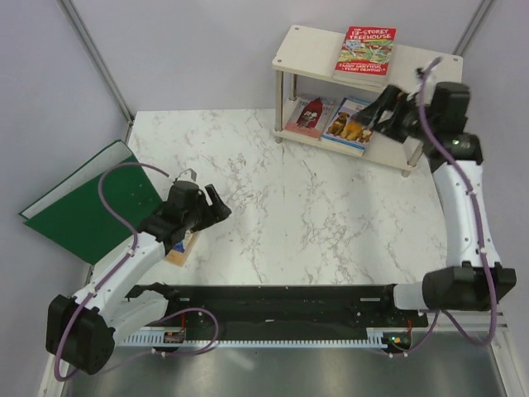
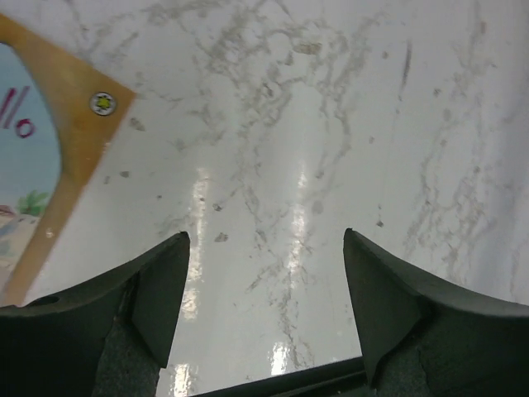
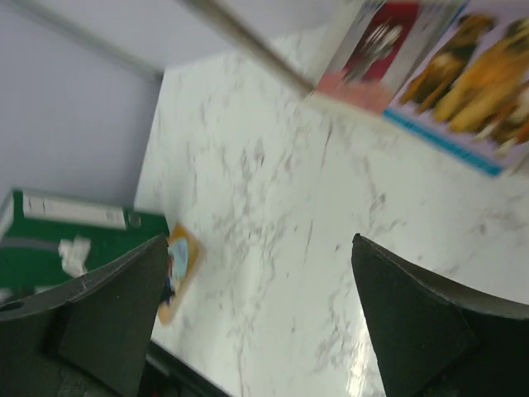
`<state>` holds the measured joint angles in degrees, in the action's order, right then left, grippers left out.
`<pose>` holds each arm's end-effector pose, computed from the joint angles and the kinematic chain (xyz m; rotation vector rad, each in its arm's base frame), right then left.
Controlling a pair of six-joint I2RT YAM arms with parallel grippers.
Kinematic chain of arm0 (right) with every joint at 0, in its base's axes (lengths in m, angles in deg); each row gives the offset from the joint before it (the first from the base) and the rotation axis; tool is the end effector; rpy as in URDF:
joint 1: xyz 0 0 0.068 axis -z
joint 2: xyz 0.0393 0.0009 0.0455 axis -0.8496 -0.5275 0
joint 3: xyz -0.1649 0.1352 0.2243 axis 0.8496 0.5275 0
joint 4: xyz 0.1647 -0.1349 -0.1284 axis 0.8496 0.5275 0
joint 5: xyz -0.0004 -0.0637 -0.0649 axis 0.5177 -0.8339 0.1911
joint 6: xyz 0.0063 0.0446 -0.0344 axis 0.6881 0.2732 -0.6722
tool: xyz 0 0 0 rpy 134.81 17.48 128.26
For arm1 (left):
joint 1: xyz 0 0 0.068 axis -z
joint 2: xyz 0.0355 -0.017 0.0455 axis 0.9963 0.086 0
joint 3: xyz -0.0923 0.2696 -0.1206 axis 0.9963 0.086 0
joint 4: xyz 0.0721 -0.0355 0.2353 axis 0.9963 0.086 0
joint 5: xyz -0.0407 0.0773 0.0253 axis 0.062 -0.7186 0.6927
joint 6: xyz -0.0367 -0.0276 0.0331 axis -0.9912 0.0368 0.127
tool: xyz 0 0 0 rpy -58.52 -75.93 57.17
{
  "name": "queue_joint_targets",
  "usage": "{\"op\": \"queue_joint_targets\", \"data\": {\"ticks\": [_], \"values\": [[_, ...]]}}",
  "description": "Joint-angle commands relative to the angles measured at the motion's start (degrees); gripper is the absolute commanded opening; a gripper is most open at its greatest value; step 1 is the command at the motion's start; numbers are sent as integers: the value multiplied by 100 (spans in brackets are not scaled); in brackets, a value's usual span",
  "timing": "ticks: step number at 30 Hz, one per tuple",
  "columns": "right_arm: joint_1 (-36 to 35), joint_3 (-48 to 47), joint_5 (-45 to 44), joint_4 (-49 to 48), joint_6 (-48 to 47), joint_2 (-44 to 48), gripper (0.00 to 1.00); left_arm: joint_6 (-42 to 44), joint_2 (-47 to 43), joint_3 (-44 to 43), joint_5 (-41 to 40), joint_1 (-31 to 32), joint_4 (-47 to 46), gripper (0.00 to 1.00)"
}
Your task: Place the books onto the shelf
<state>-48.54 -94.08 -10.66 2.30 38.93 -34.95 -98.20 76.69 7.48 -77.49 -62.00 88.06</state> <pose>0.2946 -0.0264 0.4801 0.2550 1.9566 0.8473 0.1524 -0.0666 0.2669 -0.3272 2.2969 -0.6311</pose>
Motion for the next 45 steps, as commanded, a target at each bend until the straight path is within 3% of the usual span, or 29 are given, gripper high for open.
{"op": "queue_joint_targets", "data": {"ticks": [1,4,8,12,16,19,20,22,28,34,38,39,41,45], "values": [[-2099,1666,-1447,410,-817,780,98,-501,909,-1076,-1932,5,2257,82],[-3059,3047,-1529,-565,-457,861,98,-834,1304,-1263,-2284,4,2621,84],[-4090,4142,-1520,-2424,438,457,98,-1362,1289,-1026,-2250,-153,2745,83],[-4934,4284,-1538,-3737,967,-711,98,-1670,999,-666,-2187,-356,2710,81],[-5505,3426,-1450,-4284,1205,-1941,98,-1828,647,-464,-2346,-619,2868,75],[-5725,2671,-1353,-4654,1425,-2820,98,-1960,427,-235,-2303,-918,2868,37],[-5770,2484,-1353,-4724,1486,-3214,98,-2004,366,-174,-2311,-1031,2868,14],[-5841,1983,-1309,-4891,1706,-3585,98,-2127,339,-42,-2329,-1120,2877,2],[-5893,761,-1160,-5103,2303,-5034,97,-2373,611,169,-2364,-1191,2745,2],[-6016,39,-1020,-5251,2638,-5757,92,-2374,1313,222,-2215,-1226,2491,2],[-6078,-14,-905,-5454,2805,-5837,78,-2269,1727,266,-1960,-1235,2201,2],[-6087,12,-870,-5498,2840,-5837,68,-2233,1823,266,-1951,-1235,2174,2],[-6087,-14,-835,-5542,2858,-5837,57,-2189,1999,231,-1925,-1235,2139,2],[-6104,-67,-686,-5673,2998,-5837,49,-2136,2062,222,-1881,-1235,2095,2]]}}
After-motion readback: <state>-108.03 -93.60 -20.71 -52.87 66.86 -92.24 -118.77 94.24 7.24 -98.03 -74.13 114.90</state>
